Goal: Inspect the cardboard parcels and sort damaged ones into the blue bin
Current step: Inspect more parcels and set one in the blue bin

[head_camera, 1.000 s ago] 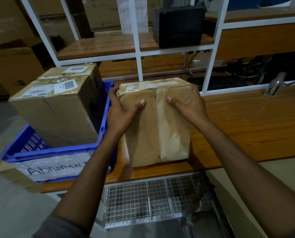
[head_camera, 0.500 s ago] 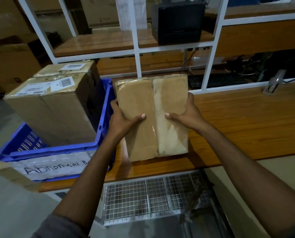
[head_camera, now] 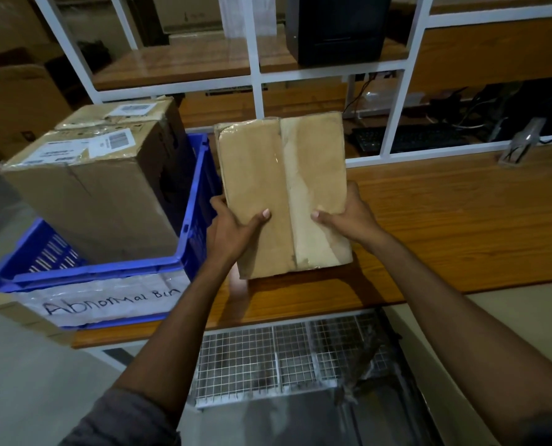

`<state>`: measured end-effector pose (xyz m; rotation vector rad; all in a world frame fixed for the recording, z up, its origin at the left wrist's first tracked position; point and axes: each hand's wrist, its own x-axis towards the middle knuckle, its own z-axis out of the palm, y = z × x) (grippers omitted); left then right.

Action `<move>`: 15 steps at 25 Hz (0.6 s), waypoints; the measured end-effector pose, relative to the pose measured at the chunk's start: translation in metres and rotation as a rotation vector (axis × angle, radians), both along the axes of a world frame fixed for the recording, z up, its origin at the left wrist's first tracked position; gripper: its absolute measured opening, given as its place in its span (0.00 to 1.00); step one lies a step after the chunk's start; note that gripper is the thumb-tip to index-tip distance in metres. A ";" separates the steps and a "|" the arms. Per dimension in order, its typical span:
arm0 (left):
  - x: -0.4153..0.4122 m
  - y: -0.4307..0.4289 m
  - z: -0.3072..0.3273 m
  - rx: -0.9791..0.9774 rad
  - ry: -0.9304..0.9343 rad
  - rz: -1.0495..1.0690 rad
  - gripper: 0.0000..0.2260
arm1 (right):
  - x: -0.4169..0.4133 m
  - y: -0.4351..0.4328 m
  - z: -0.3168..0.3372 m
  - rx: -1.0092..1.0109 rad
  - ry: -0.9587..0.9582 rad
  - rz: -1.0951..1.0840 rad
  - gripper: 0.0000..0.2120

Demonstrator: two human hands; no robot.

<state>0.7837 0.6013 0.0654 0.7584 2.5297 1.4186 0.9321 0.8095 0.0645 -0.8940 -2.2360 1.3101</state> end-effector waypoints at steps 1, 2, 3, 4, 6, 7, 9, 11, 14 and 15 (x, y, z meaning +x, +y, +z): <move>0.000 0.000 -0.002 0.014 -0.048 -0.022 0.42 | 0.000 0.000 -0.002 -0.026 -0.014 0.021 0.45; 0.001 -0.001 -0.005 0.025 -0.095 -0.054 0.43 | -0.001 0.001 -0.007 -0.024 -0.021 0.013 0.46; 0.001 -0.001 -0.008 0.027 -0.114 -0.072 0.44 | -0.001 0.001 -0.011 -0.002 -0.020 -0.012 0.45; 0.001 -0.001 -0.011 0.022 -0.103 -0.070 0.44 | -0.002 0.002 -0.014 0.013 -0.021 -0.029 0.44; 0.001 -0.002 -0.014 0.014 -0.060 -0.042 0.40 | -0.001 0.003 -0.015 -0.032 -0.048 0.007 0.47; 0.001 -0.001 -0.016 0.009 -0.054 -0.033 0.38 | 0.000 0.005 -0.015 -0.068 -0.071 0.046 0.50; -0.004 0.000 -0.018 -0.002 -0.089 -0.077 0.39 | 0.001 0.008 -0.020 -0.083 -0.094 0.063 0.51; -0.012 0.000 -0.021 -0.032 -0.140 -0.168 0.50 | 0.000 0.011 -0.025 -0.049 -0.080 0.013 0.47; -0.017 -0.003 -0.024 -0.080 -0.105 -0.193 0.58 | -0.003 0.010 -0.029 -0.079 -0.060 0.016 0.44; -0.016 -0.002 -0.026 -0.075 -0.093 -0.173 0.57 | -0.005 0.011 -0.029 -0.084 -0.056 0.020 0.43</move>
